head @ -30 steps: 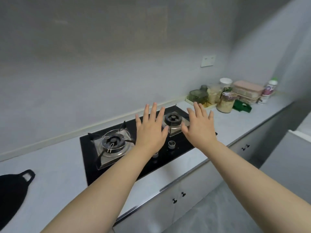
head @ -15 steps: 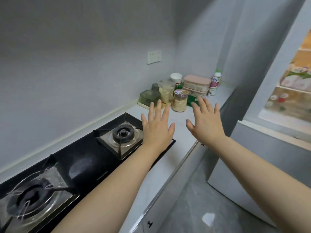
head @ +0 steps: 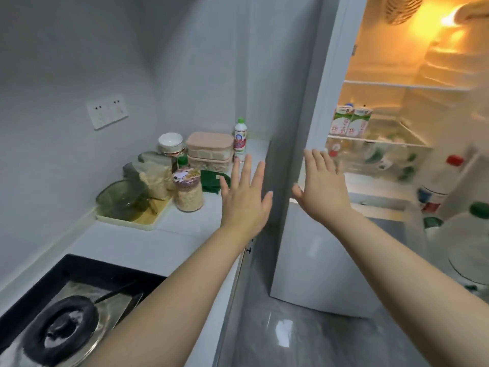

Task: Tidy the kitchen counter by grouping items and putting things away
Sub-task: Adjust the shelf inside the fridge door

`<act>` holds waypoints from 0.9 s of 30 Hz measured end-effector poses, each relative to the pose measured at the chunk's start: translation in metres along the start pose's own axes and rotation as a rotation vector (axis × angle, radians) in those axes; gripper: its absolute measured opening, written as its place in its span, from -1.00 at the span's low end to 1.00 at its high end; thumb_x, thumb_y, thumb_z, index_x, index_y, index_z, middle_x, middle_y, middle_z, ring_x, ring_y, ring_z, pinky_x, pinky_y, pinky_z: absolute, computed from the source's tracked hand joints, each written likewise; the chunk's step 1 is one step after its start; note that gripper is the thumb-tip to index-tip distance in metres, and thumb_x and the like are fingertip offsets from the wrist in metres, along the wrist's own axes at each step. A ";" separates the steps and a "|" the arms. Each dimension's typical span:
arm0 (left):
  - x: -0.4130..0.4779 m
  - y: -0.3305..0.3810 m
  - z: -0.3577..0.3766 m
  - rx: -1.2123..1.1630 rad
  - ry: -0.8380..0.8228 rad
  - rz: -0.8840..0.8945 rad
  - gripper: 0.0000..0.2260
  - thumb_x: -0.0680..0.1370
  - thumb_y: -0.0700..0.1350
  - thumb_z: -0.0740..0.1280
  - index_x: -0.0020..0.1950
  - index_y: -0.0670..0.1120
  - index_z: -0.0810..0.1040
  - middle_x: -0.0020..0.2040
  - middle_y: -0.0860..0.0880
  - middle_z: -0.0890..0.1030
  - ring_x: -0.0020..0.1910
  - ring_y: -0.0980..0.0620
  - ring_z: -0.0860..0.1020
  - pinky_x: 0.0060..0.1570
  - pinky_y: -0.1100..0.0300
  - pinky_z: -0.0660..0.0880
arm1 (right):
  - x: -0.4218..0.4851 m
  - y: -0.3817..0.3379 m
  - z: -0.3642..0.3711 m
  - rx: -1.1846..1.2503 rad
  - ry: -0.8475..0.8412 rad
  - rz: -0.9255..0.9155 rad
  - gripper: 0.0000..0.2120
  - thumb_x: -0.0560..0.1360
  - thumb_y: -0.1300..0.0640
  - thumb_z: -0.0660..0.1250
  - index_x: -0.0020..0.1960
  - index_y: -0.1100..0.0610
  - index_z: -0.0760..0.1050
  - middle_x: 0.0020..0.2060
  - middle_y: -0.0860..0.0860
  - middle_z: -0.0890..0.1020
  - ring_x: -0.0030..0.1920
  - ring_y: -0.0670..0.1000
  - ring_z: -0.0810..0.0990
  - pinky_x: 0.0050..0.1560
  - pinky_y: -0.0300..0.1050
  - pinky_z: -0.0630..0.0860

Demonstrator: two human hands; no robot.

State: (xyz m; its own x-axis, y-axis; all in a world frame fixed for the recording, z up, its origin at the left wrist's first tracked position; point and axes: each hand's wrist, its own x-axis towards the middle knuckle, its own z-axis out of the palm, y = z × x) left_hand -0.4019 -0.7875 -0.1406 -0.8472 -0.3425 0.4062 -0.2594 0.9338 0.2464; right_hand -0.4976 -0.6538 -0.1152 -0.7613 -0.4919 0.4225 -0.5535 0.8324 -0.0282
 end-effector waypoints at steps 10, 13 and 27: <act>0.134 0.072 0.086 -0.191 -0.040 0.205 -0.45 0.63 0.04 0.09 0.57 0.00 -0.07 0.57 -0.03 -0.15 0.54 -0.02 -0.18 0.48 -0.07 -0.13 | 0.093 0.120 0.054 0.056 -0.009 0.414 -0.29 0.49 -0.02 0.24 0.52 0.14 0.01 0.51 0.09 0.15 0.50 0.13 0.07 0.46 0.17 0.05; 0.172 0.090 0.106 -0.255 -0.066 0.259 -0.46 0.64 0.01 0.09 0.57 -0.01 -0.03 0.58 -0.02 -0.08 0.55 -0.02 -0.12 0.50 -0.05 -0.08 | 0.114 0.151 0.064 0.040 0.023 0.447 -0.30 0.47 0.01 0.25 0.51 0.16 0.06 0.48 0.11 0.19 0.48 0.15 0.12 0.44 0.18 0.07; 0.296 0.213 0.189 -0.626 -0.093 0.561 -0.57 0.61 -0.12 0.18 0.48 -0.10 0.26 0.47 -0.05 0.30 0.47 -0.01 0.20 0.44 0.12 0.11 | 0.166 0.264 0.064 0.060 0.182 0.559 -0.42 0.45 0.17 0.31 0.43 0.21 0.23 0.31 0.15 0.40 0.27 0.17 0.38 0.27 0.00 0.32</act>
State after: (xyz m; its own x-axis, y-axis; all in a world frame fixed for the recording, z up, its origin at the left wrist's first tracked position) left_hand -0.7960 -0.6706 -0.1343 -0.8153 0.1902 0.5469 0.4927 0.7239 0.4828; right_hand -0.7912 -0.5320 -0.1106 -0.8758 0.0730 0.4772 -0.1075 0.9342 -0.3402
